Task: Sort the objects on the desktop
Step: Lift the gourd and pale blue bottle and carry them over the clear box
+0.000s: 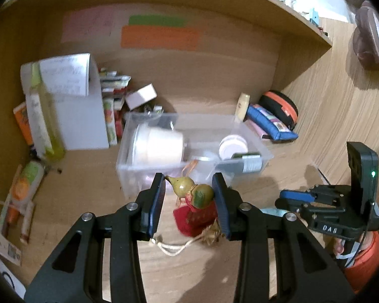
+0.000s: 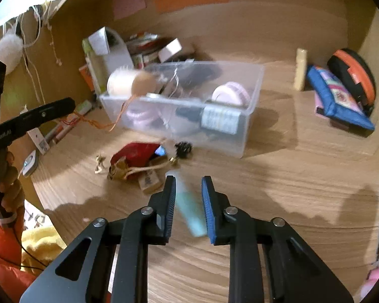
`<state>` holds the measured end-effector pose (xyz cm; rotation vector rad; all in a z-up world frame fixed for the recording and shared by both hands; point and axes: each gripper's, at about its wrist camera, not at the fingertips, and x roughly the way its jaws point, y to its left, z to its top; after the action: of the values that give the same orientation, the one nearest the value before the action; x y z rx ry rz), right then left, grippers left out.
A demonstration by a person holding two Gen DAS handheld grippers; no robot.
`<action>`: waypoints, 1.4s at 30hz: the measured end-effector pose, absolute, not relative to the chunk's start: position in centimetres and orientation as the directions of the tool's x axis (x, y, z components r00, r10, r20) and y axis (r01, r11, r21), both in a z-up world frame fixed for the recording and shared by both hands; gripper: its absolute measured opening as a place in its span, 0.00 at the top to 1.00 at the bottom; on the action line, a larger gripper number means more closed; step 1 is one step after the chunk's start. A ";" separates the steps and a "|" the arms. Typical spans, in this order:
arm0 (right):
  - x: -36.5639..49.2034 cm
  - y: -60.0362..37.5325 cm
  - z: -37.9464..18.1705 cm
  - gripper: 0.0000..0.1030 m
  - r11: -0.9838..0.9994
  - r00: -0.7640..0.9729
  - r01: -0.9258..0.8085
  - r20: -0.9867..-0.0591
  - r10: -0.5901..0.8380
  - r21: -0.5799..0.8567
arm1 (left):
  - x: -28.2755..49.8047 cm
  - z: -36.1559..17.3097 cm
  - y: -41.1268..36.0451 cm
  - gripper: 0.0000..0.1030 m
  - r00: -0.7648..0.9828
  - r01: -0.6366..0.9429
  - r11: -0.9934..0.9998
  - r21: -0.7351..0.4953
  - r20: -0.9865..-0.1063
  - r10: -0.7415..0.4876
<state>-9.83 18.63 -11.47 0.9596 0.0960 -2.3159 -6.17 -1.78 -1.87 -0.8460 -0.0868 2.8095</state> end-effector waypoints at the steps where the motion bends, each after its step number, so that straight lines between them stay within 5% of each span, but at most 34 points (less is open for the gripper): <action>1: -9.9 18.6 -11.4 0.82 -0.804 -0.544 0.575 -0.665 -0.511 0.148 | -6.3 -1.8 -1.6 0.63 -0.815 -0.183 -0.977 -0.112 -0.538 0.215; 5: -10.1 17.9 -12.0 0.80 -0.806 -0.546 0.585 -0.689 -0.477 0.094 | -7.0 -2.0 -0.8 0.63 -0.804 -0.206 -0.971 -0.121 -0.545 0.238; 9: -10.6 16.7 -13.4 0.49 -0.803 -0.567 0.595 -0.723 -0.395 -0.028 | -7.5 -3.0 0.2 0.63 -0.780 -0.222 -0.967 -0.126 -0.572 0.254; 10: -10.6 16.7 -13.6 0.48 -0.798 -0.565 0.601 -0.726 -0.391 -0.038 | -7.6 -3.3 0.4 0.63 -0.773 -0.226 -0.966 -0.128 -0.580 0.257; 15: -11.4 16.0 -14.7 0.49 -0.766 -0.516 0.640 -0.766 -0.383 -0.048 | -8.0 -4.6 0.9 0.63 -0.749 -0.230 -0.962 -0.147 -0.605 0.272; 19: -11.6 16.0 -14.8 0.78 -0.756 -0.484 0.655 -0.768 -0.420 0.000 | -8.4 -5.9 1.1 0.63 -0.725 -0.220 -0.960 -0.174 -0.629 0.281; 33: -11.2 17.8 -10.0 0.78 -0.775 -0.552 0.627 -0.656 -0.515 0.081 | -9.2 -4.5 0.7 0.63 -0.740 -0.228 -0.959 -0.167 -0.610 0.282; 42: -12.0 18.6 -8.8 0.78 -0.786 -0.570 0.608 -0.625 -0.533 0.116 | -8.9 -8.3 -0.7 0.53 -0.672 -0.192 -0.973 -0.131 -0.705 0.227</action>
<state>-12.00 18.59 -8.82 0.8735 0.1467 -2.3214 -8.86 -0.74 -8.25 -1.1386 -0.0669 2.6793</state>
